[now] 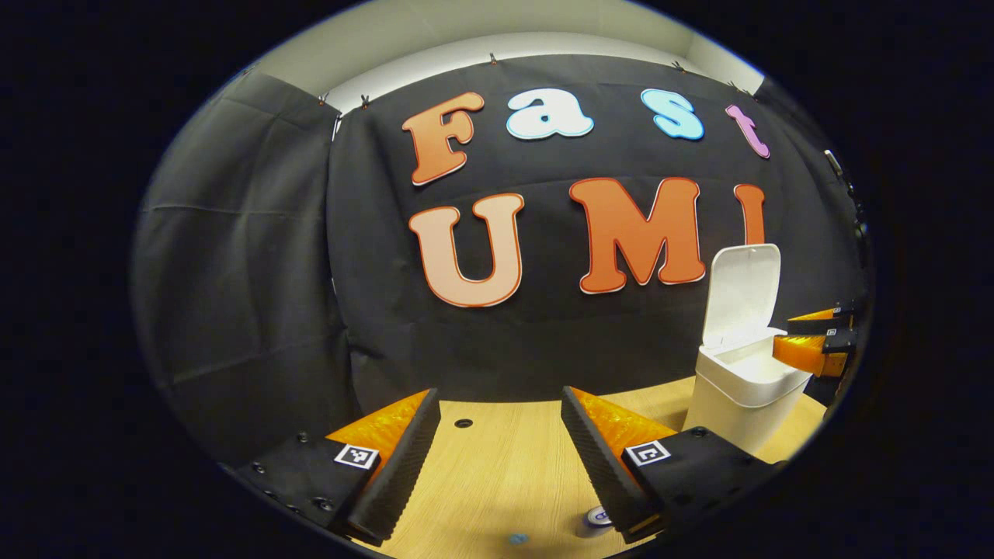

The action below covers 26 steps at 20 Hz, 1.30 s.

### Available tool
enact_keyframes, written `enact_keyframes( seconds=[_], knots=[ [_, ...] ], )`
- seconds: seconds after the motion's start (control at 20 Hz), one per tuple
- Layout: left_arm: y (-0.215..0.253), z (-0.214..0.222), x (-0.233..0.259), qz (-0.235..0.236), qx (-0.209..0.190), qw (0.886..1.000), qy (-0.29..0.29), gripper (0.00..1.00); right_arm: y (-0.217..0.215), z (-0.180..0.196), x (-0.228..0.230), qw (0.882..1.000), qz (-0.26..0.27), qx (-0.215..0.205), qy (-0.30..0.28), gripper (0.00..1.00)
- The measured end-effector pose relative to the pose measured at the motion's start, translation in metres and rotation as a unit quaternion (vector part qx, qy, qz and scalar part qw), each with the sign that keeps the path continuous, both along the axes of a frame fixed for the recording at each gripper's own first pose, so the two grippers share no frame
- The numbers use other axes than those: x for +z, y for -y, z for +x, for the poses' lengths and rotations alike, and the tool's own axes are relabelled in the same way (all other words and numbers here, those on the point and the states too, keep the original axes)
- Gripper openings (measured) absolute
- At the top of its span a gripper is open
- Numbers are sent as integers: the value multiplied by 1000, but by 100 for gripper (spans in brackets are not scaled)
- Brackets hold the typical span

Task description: Press the lid of the desktop garbage bin to open it, pick up the crumpled paper on the desktop and throw it into the bin, then pick up the pop can on the desktop and drop it into the bin, and finally close the garbage bin lid.

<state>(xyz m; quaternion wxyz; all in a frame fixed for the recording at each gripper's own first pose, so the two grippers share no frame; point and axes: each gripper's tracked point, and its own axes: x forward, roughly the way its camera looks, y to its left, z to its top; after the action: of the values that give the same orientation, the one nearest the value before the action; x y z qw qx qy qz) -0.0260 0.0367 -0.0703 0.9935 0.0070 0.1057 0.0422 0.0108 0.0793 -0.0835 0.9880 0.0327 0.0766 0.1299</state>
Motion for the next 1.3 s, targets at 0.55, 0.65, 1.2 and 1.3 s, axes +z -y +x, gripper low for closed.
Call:
enact_keyframes(
  seconds=[0.55, 0.65, 1.2, 1.3],
  knots=[
    [8, -22, -118, -22, -63, 985, -161, 100, -106, -27, -65, 988, -5, 127, -87, 85],
    [6, -23, -142, -38, -66, 978, -194, 95, -118, -32, -78, 985, -9, 141, -96, 88],
    [6, -35, -261, -86, -129, 926, -345, 100, -184, -35, -152, 967, -41, 180, -175, 97],
    [5, -41, -273, -73, -146, 918, -362, 100, -191, -36, -166, 964, -48, 180, -191, 98]
  ],
)
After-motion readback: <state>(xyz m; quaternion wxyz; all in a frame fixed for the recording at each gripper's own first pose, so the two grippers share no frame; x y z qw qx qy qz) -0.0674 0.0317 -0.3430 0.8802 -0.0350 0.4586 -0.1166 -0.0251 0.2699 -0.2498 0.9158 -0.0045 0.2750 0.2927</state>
